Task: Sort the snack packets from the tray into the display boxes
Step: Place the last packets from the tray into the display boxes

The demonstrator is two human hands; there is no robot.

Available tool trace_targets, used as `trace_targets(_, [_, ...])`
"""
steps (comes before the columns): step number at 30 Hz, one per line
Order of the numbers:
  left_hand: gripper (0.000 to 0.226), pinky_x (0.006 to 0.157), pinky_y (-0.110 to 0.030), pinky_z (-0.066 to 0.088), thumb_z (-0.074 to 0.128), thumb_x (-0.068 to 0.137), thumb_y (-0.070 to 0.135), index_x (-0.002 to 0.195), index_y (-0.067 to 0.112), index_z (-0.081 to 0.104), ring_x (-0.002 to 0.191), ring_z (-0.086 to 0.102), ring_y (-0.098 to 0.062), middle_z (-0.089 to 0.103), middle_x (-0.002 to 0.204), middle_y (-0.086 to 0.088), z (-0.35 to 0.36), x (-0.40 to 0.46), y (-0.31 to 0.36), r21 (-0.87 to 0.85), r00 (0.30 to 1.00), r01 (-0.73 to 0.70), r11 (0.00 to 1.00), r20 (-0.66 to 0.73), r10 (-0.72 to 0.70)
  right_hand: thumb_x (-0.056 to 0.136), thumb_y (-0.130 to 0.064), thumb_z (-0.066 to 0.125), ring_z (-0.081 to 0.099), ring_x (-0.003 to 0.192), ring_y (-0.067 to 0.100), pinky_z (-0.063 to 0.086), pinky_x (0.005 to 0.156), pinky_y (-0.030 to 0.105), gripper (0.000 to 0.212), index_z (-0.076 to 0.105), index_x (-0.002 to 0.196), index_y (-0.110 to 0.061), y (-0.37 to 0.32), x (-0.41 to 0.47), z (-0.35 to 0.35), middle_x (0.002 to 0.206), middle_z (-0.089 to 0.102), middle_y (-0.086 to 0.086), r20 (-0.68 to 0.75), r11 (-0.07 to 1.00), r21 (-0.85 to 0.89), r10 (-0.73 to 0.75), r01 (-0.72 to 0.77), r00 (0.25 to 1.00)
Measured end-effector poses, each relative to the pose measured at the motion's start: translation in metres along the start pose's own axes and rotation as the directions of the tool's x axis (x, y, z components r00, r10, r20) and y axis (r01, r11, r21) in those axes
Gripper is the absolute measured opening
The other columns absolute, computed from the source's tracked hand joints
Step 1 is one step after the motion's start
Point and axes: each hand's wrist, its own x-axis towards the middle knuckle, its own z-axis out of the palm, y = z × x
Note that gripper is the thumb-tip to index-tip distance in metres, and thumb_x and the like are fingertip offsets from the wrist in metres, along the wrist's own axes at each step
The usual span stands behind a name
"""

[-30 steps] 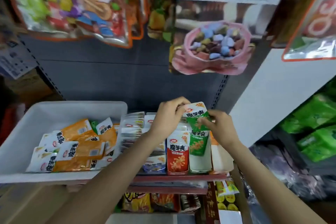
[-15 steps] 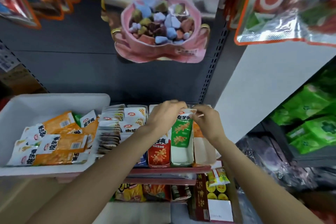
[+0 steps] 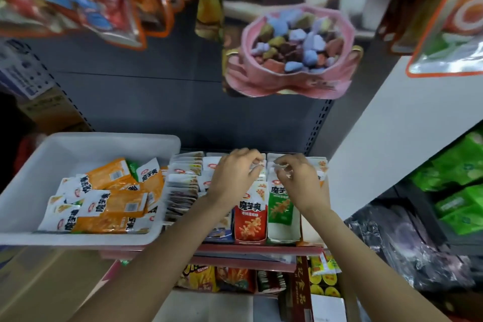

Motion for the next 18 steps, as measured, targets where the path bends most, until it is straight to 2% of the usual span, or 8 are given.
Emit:
trace_targets(4, [0.014,0.078,-0.029,0.052,0.061,0.088,0.014,0.101,0.014,0.066,0.086,0.061,-0.011,0.066,0.095,0.001,-0.042,-0.024,-0.042,-0.11,0.983,0.133,0.985,-0.113,-0.146,0.091,-0.009,0.056,0.056,0.089,0.014,0.044,0.083,0.022,0.019,0.067,0.106,-0.011,-0.06,0.004,0.02,0.106,0.059,0.006,0.052,0.989,0.094,-0.117,0.111,0.992])
trace_targets(8, [0.011,0.071,-0.026,0.048,0.06,0.088,0.011,0.097,0.012,0.066,0.081,0.061,-0.013,0.068,0.09,0.0,-0.086,-0.054,-0.1,-0.148,0.932,0.294,0.944,-0.174,-0.318,0.09,-0.007,0.055,0.057,0.091,0.021,0.038,0.079,0.017,0.021,0.066,0.108,-0.008,-0.127,0.004,0.063,0.104,0.059,0.01,0.157,0.97,0.136,-0.223,0.203,0.962])
trace_targets(11, [0.012,0.066,-0.024,0.041,0.058,0.088,0.008,0.098,0.009,0.066,0.079,0.059,-0.016,0.067,0.089,-0.004,-0.116,-0.077,-0.147,-0.136,0.897,0.395,0.908,-0.155,-0.414,0.09,-0.01,0.052,0.057,0.096,0.025,0.041,0.083,0.027,0.023,0.066,0.109,-0.011,-0.174,0.004,0.108,0.107,0.06,0.01,0.232,0.959,0.126,-0.279,0.255,0.932])
trace_targets(14, [0.016,0.075,-0.034,0.045,0.057,0.087,0.005,0.1,0.004,0.066,0.093,0.06,-0.029,0.066,0.098,-0.013,-0.139,-0.098,-0.2,-0.067,0.862,0.489,0.87,-0.119,-0.493,0.091,-0.01,0.051,0.054,0.109,0.028,0.043,0.09,0.034,0.027,0.062,0.116,-0.011,-0.215,0.003,0.155,0.12,0.057,0.012,0.314,0.958,0.094,-0.287,0.271,0.905])
trace_targets(18, [0.037,0.097,-0.037,0.039,0.057,0.091,0.013,0.125,0.001,0.053,0.118,0.05,-0.033,0.054,0.127,-0.019,-0.158,-0.124,-0.267,0.036,0.761,0.648,0.761,0.014,-0.649,0.092,-0.016,0.051,0.038,0.131,0.026,0.032,0.104,0.032,0.047,0.043,0.138,-0.011,-0.25,0.005,0.217,0.141,0.041,0.011,0.478,0.962,-0.016,-0.233,0.273,0.847])
